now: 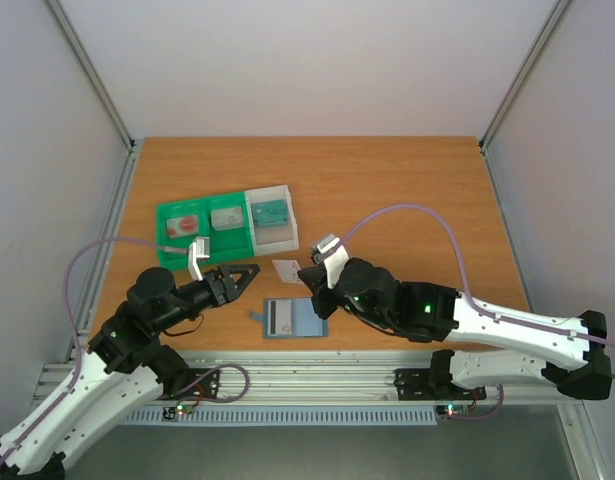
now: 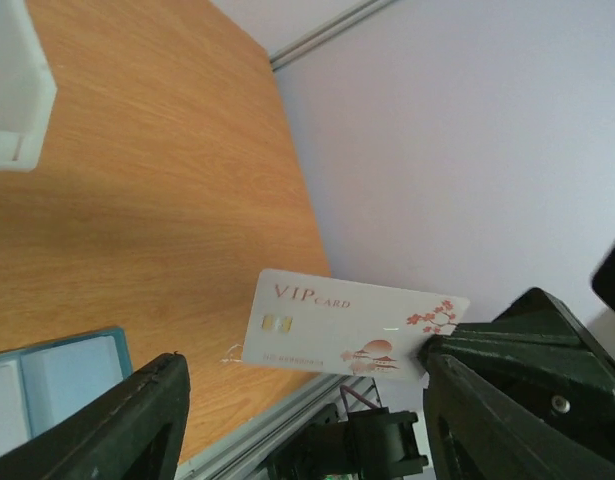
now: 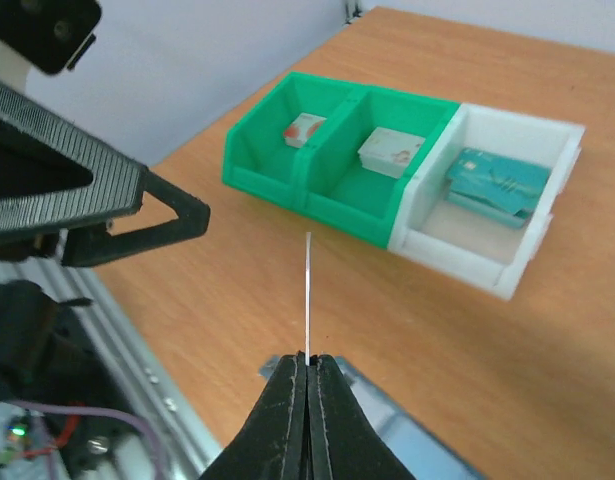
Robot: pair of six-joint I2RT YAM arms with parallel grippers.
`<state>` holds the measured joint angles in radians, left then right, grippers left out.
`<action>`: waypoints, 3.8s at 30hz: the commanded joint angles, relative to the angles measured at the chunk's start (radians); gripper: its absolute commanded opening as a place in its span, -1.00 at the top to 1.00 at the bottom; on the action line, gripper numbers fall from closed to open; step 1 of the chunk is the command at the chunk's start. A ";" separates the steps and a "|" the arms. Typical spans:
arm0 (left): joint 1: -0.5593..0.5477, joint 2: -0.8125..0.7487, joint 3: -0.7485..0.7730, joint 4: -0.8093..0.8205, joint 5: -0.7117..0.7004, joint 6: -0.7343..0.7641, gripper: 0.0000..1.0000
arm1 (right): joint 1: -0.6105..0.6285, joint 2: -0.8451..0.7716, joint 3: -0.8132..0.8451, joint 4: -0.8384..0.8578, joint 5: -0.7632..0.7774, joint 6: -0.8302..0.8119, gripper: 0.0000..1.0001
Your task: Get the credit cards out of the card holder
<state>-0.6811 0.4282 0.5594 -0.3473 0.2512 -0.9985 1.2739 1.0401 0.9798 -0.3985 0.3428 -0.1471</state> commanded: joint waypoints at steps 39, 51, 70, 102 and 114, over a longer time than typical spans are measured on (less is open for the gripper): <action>-0.003 0.000 -0.150 0.372 0.129 -0.152 0.76 | 0.003 -0.151 -0.279 0.535 -0.020 0.612 0.97; -0.003 -0.052 -0.156 0.277 0.082 -0.137 0.99 | -0.002 -0.138 -0.266 0.428 -0.013 0.630 0.53; 0.004 0.189 0.079 -0.077 -0.160 0.161 0.99 | -0.002 -0.205 -0.173 0.037 0.111 0.518 -0.97; 0.604 0.886 0.400 -0.037 0.006 0.443 0.99 | -0.002 -0.266 -0.105 -0.158 0.060 0.394 -0.97; 0.631 1.124 0.480 0.117 0.090 0.403 0.99 | -0.002 -0.265 -0.090 -0.178 0.072 0.388 -0.97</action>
<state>-0.0521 1.5009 1.0016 -0.3218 0.3096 -0.5903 1.2697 0.7719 0.8726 -0.5713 0.4057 0.2531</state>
